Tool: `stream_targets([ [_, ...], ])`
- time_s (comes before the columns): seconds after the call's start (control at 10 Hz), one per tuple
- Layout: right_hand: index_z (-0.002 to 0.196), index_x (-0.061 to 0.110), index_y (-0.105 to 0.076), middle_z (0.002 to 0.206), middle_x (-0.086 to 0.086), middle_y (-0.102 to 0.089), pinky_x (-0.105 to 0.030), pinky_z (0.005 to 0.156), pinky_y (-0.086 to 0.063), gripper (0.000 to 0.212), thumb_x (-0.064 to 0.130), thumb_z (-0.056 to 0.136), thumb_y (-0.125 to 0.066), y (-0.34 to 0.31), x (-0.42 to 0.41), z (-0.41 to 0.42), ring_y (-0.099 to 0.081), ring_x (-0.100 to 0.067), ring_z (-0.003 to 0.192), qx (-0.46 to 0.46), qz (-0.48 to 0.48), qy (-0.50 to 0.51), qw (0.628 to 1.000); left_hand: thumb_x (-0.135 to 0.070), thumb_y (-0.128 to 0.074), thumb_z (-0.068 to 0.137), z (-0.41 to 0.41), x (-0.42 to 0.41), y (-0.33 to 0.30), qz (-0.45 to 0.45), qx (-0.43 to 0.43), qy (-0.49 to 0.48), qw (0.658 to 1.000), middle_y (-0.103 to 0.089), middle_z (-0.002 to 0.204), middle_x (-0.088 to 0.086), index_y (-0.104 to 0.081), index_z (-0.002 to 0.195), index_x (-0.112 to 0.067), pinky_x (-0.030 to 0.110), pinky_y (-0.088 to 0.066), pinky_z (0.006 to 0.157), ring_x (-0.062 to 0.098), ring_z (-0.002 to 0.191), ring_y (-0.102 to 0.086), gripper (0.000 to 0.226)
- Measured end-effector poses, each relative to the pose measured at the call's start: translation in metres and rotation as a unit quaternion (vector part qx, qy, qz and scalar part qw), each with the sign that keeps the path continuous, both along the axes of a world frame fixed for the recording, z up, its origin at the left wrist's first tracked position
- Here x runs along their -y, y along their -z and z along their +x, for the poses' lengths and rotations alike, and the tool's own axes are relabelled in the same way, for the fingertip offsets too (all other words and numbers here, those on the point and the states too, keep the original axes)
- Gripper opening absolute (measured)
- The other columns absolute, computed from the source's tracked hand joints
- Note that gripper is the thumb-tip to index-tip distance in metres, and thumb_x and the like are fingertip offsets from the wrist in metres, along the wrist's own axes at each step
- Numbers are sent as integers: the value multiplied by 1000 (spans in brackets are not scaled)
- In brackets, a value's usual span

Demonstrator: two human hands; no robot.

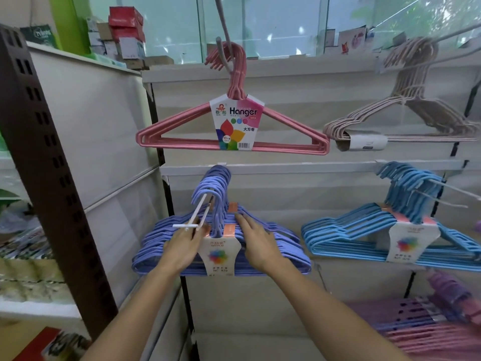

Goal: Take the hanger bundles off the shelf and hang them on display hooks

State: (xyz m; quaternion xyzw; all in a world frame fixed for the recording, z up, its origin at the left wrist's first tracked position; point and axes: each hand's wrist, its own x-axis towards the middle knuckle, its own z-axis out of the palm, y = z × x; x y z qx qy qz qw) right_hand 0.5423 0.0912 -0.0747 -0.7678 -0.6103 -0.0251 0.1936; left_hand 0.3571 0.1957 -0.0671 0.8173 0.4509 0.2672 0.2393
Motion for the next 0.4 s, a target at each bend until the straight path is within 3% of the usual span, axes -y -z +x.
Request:
stream_targets([
  [0.1,160,25,-9,163,-4,-23,-51,104,-41,90,-4,89,-57,4,18,13,-35,-34,141,-9,3,-13,1000,-69,-39,91,-10,23,2,9,81,6,997,-65,115,-6,-62,120,-31,39,-45,91,16,108,-58,52],
  [0.2,159,22,-11,159,-7,-33,-49,104,-41,86,4,91,-59,6,36,24,-40,-35,137,4,4,-17,1000,-31,-57,98,-21,39,13,72,130,10,989,-59,135,-1,-56,138,-16,31,-40,103,16,126,-53,42],
  [0.4,158,19,-16,155,-9,-39,-48,108,-37,74,9,94,-51,-3,83,40,-42,-34,136,33,7,2,999,-6,-62,94,-22,67,19,162,155,49,973,-56,139,-8,-63,131,-18,23,-44,90,12,128,-51,39],
])
